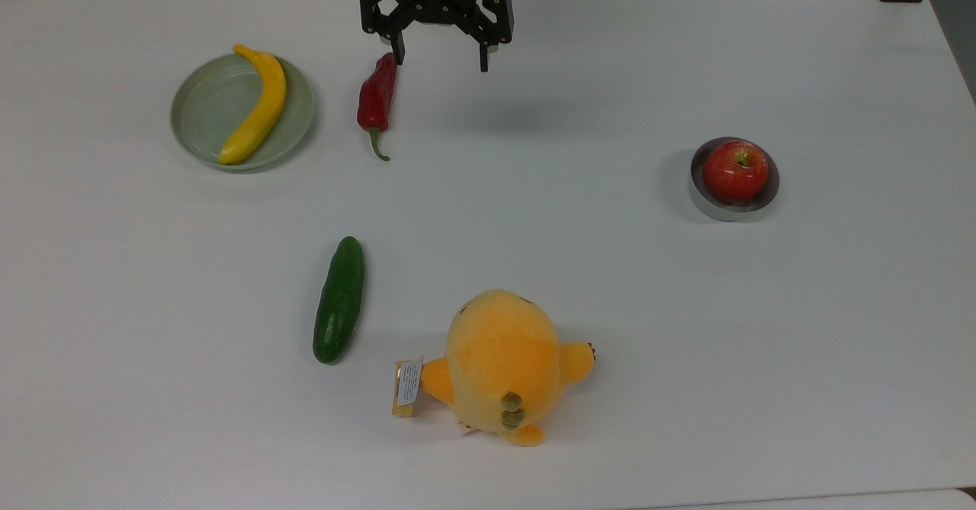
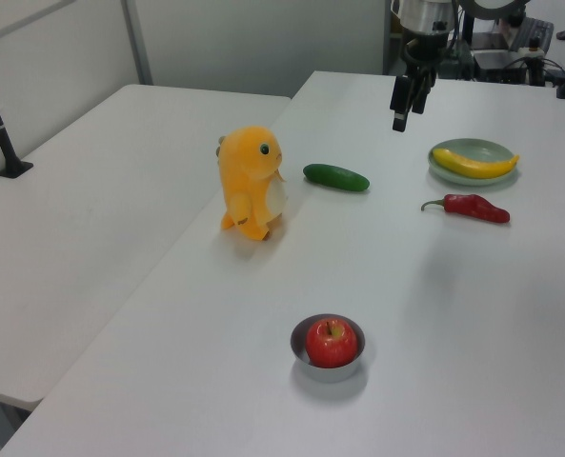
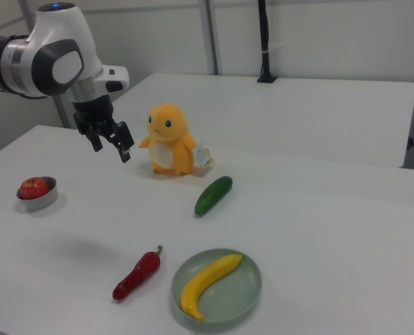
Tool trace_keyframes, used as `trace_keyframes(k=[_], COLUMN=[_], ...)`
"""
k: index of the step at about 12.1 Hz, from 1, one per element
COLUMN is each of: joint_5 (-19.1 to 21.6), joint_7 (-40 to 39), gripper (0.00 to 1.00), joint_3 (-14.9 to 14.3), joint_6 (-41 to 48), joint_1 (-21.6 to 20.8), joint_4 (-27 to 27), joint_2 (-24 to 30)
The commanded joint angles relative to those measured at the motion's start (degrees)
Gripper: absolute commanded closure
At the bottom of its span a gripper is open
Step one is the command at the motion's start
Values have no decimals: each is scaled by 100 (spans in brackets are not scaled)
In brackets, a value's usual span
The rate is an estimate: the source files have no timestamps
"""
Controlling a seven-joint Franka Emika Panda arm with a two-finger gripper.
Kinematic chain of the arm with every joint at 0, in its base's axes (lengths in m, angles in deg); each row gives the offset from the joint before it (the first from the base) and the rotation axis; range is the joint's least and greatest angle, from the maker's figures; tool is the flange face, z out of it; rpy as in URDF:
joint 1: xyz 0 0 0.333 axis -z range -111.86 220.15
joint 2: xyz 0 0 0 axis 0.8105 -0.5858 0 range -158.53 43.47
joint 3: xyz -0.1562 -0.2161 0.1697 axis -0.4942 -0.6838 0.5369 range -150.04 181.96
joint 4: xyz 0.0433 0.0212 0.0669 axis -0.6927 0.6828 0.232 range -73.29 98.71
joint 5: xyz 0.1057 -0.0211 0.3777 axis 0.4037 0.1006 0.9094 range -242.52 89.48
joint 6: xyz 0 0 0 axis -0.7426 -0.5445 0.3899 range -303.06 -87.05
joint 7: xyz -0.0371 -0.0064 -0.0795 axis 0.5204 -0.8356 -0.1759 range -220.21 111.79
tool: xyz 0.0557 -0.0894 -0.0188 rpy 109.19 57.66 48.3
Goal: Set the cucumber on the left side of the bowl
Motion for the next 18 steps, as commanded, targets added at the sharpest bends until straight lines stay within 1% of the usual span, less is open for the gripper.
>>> trace_keyframes(k=[1,6,8,18], joint_5=[85,77,59,6], joint_7=[55,47,-41,-94], gripper=[0,0,0,0], joint_3=[26,17,-35,-36], joint_6=[353,380,407,345], joint_1=[20,46,64,55], joint_4=[-157,-157,-166,-157], joint_2=[-24,-15,-50,-85])
